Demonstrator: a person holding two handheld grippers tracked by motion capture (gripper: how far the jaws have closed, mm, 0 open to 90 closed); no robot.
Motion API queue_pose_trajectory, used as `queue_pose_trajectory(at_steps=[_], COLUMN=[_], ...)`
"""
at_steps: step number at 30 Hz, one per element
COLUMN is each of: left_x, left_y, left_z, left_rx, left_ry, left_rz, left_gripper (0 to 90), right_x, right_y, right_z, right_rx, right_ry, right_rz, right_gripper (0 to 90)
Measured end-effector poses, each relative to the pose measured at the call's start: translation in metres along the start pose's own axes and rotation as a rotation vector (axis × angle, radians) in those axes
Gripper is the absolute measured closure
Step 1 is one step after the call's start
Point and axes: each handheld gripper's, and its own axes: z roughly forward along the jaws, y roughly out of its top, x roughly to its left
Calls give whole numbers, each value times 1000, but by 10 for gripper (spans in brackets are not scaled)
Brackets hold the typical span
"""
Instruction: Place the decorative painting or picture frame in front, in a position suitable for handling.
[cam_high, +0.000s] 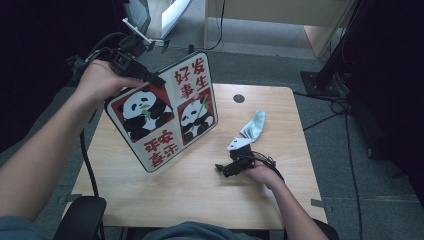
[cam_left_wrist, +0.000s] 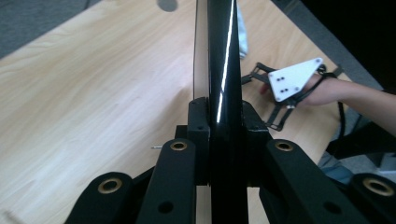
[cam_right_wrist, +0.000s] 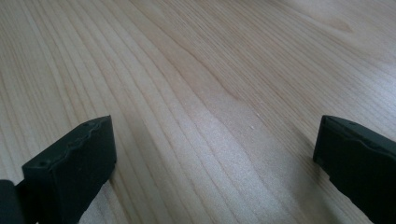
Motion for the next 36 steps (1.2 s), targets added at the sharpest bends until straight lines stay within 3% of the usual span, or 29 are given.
queue_pose_trajectory(at_steps=[6, 11, 21, 25, 36], left_x=[-6, -8, -11, -11, -11], left_y=[-4, -6, -8, -9, -9], left_z=[18, 27, 29, 31, 33], left_rx=[-7, 22, 34, 29, 33], left_ry=[-5, 18, 14, 15, 63], left_rz=[-1, -1, -27, -71, -86], left_gripper=[799, 797, 793, 792, 780], right_x=[0, 0, 0, 0, 2], right_y=[-1, -1, -1, -1, 0], right_z=[-1, -1, -1, -1, 0], right_rx=[-1, 0, -3, -2, 0], right_ry=[-5, -4, -8, -8, -21], right_rz=[0, 2, 1, 1, 18], right_gripper=[0, 0, 0, 0, 0])
